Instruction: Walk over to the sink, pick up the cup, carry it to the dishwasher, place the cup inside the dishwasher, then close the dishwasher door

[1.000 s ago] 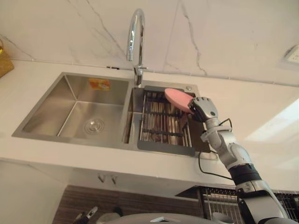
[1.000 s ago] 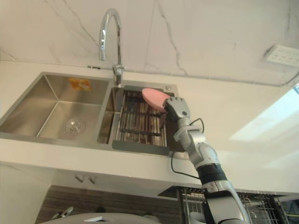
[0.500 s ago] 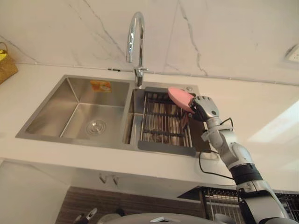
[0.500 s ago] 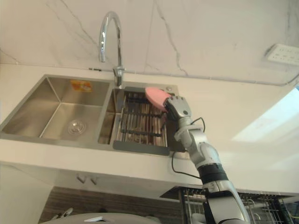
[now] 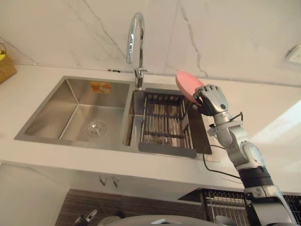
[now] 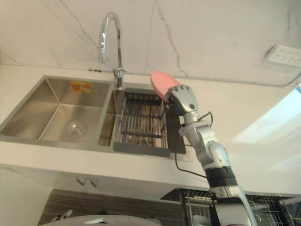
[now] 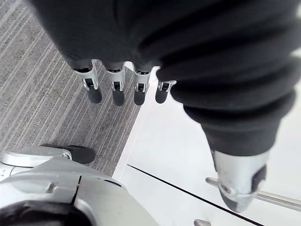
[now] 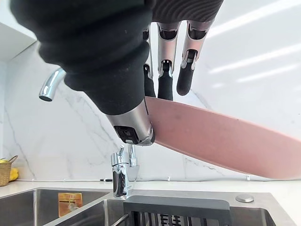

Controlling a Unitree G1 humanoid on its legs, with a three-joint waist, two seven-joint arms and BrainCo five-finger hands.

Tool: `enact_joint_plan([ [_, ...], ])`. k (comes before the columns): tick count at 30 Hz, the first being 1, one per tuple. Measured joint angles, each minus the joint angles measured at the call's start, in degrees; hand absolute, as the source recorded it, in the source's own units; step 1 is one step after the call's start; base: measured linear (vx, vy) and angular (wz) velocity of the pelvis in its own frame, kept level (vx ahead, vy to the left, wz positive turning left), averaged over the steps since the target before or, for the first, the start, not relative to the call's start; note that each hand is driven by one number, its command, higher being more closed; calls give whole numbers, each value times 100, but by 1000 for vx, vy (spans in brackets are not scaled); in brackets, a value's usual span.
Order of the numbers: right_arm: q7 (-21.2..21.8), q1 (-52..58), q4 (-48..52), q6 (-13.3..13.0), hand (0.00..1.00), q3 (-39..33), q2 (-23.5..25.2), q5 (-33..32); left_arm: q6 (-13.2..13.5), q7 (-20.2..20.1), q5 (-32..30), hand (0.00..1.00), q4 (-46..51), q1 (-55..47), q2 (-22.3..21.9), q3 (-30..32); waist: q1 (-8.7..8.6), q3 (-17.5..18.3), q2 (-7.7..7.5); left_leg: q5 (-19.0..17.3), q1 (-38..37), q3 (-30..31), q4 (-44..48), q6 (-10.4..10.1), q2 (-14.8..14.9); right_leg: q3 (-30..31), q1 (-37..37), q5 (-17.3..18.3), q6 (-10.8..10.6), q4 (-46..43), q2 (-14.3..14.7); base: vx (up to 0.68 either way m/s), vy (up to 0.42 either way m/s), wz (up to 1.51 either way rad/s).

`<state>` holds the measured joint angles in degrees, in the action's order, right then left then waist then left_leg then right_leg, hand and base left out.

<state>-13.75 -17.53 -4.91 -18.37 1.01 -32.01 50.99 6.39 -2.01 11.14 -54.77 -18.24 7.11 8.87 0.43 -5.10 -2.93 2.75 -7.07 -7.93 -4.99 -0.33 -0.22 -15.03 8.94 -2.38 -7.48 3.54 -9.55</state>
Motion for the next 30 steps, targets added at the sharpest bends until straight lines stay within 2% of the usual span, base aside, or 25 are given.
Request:
enact_joint_plan([
  [5, 125, 289, 223, -8, 100, -305, -29, -8, 132, -17, -105, 0, 2, -133, -31, 5, -61, 41, -59, -10, -100, -5, 4, -7, -25, 144, 45, -5, -1, -10, 1, -2, 5, -8],
  [8, 119, 287, 236, -57, 100, -351, -112, -136, 226, -18, -135, 0, 3, -243, -50, -16, -36, 68, -33, -67, -220, -251, 43, -66, -39, 513, -51, -73, 10, -17, 11, -22, 35, -60],
  [10, 110, 294, 426, -39, 100, -351, -197, -159, 251, -43, -191, 0, 8, -295, -43, -30, -32, 62, -45, -154, -231, -469, 48, -126, -61, 983, -336, -194, 8, -83, 23, -57, 57, -94],
  [11, 102, 291, 485, -40, 100, -352, -199, -157, 244, -66, -236, 0, 13, -294, -39, -30, -11, 55, -56, -232, -236, -465, 89, -109, -90, 1164, -446, -214, 2, -121, 30, -35, 64, -131],
  [13, 69, 339, 660, -81, 100, -354, -179, -153, 177, -119, -325, 0, 16, -342, -41, -74, 146, -17, -144, -766, -125, -315, 769, 38, -206, 1847, -746, -191, 50, -274, 103, -23, 133, -187],
  [14, 32, 370, 673, -120, 100, -370, -191, -145, 145, -150, -434, 0, 12, -368, -35, -98, 128, -25, -103, -1093, -37, -328, 1255, 58, -186, 1779, -793, -75, 253, -319, 105, -47, 159, -172],
  [15, 2, 373, 674, -120, 100, -393, -208, -142, 135, -170, -475, 0, 10, -347, -33, -107, 110, -21, -47, -1200, 59, -403, 1454, 101, -111, 1616, -826, 60, 609, -320, 110, -83, 119, -134],
  [16, -74, 372, 673, -124, 100, -439, -249, -116, 113, -196, -510, 0, 12, -262, -37, -118, 96, -29, 133, -1269, 160, -582, 1593, 246, 111, 1155, -875, 455, 1281, -328, 187, -139, 136, -155],
  [17, -196, 223, 667, -175, 100, -395, -250, -109, 114, -185, -488, 0, 27, -100, -30, -99, 145, -69, 263, -1218, 224, -1160, 1529, 367, 360, 231, -1225, 637, 1246, -864, 34, -144, 122, -132],
  [18, -196, 209, 665, -179, 100, -387, -251, -109, 114, -182, -482, 0, 27, -88, -30, -97, 151, -73, 259, -1216, 226, -1183, 1523, 368, 365, 192, -1251, 626, 1237, -924, 25, -162, 127, -184],
  [19, -196, 8, 626, -302, 100, -196, -254, -78, 110, -117, -373, 0, 11, 66, 18, 1, 234, -121, 276, -1152, 218, -1701, 1371, 368, 506, -614, -1528, 633, 1261, -2006, -265, -116, 96, -145],
  [20, -193, -64, 614, -338, 100, -100, -251, -3, 99, -90, -343, 0, 9, 135, 42, -2, 264, -113, 265, -1112, 185, -1925, 1285, 352, 585, -1004, -1412, 744, 1286, -2581, -453, -101, 98, -167],
  [22, -180, -284, 550, -368, 100, 71, -248, 56, 23, -65, -338, 0, -12, 185, 75, -12, 302, -91, 235, -1049, 144, -2250, 1164, 347, 682, -1415, -1131, 902, 1305, -3127, -742, -18, 40, -91],
  [24, -137, -645, 304, -397, 100, 227, -248, 56, -82, -65, -331, 0, -9, 270, 85, -11, 394, -92, 224, -961, 226, -2578, 1184, 273, 812, -1675, -869, 868, 1363, -3469, -1028, 12, -63, -98],
  [26, -99, -905, 71, -375, 100, 298, -249, 43, -159, -67, -330, 0, 1, 372, 81, -18, 462, -86, 214, -875, 285, -2814, 1210, 183, 932, -1806, -631, 749, 1489, -3488, -1206, -15, -126, -84],
  [27, -48, -1008, -18, -399, 100, 318, -250, 35, -210, -68, -321, 0, 5, 438, 82, -18, 477, -76, 143, -833, 338, -2867, 1291, 121, 1030, -1852, -494, 575, 1482, -3329, -1263, -14, -209, -74],
  [29, 21, -1033, -53, -406, 100, 337, -248, 28, -261, -74, -324, 0, 3, 487, 109, -12, 613, -97, 87, -794, 395, -2836, 1463, 56, 1148, -1895, -460, 58, 1475, -2815, -1310, -32, -418, -89],
  [30, 93, -1030, -48, -424, 100, 334, -266, -8, -297, -72, -328, 0, -30, 526, 147, 10, 662, -109, -37, -780, 406, -2819, 1612, 16, 1193, -1953, -414, -230, 1334, -2474, -1287, -48, -514, -79],
])
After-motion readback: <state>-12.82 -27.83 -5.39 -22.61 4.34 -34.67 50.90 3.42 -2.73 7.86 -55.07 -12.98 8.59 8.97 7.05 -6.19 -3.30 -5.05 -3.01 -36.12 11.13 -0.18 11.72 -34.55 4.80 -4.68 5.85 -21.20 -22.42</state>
